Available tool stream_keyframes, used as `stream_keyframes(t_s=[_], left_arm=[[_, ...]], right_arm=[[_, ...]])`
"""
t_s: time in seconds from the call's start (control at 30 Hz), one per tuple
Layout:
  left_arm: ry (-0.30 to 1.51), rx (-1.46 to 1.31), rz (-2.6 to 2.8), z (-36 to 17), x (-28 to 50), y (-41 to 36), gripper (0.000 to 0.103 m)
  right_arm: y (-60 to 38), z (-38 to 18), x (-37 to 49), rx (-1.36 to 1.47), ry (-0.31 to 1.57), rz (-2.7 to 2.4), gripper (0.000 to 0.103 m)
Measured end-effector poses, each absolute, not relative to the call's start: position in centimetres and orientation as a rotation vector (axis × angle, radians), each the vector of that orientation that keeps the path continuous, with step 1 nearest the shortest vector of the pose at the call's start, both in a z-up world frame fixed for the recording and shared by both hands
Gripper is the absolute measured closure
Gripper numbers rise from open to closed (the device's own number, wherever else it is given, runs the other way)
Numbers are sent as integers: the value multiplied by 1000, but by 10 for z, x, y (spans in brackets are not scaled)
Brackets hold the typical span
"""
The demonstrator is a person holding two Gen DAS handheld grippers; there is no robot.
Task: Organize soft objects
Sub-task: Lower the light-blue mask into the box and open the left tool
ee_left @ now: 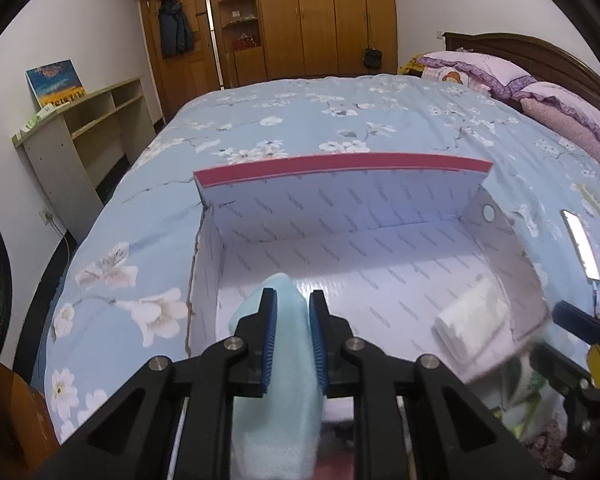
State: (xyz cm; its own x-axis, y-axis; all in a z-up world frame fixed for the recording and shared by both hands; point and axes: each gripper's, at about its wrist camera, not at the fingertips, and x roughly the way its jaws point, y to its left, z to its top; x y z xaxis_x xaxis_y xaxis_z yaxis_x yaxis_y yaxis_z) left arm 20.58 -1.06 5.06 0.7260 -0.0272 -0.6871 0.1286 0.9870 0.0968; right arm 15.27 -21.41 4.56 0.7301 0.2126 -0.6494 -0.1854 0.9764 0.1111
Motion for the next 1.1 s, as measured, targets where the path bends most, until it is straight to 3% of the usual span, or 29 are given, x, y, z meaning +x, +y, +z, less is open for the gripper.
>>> stream_keyframes(t_s=[0.1,0.17,0.3,0.37,1.1], left_arm=[[779,123,-91,45,212,-8,83],[808,96,-100,41,216,-3,65],[816,37,-103,42,216,7,55],[807,11,-101,47,217,13,43],[803,71,-136,60,160,8,42]], right_arm=[[-215,45,153,42,719,217,52],[-216,45,153,42,719,217,52],[-217,45,152,44,719,217,52],[-217,45,151,43,719,218,52],[-214,45,142,38,719,219,52]])
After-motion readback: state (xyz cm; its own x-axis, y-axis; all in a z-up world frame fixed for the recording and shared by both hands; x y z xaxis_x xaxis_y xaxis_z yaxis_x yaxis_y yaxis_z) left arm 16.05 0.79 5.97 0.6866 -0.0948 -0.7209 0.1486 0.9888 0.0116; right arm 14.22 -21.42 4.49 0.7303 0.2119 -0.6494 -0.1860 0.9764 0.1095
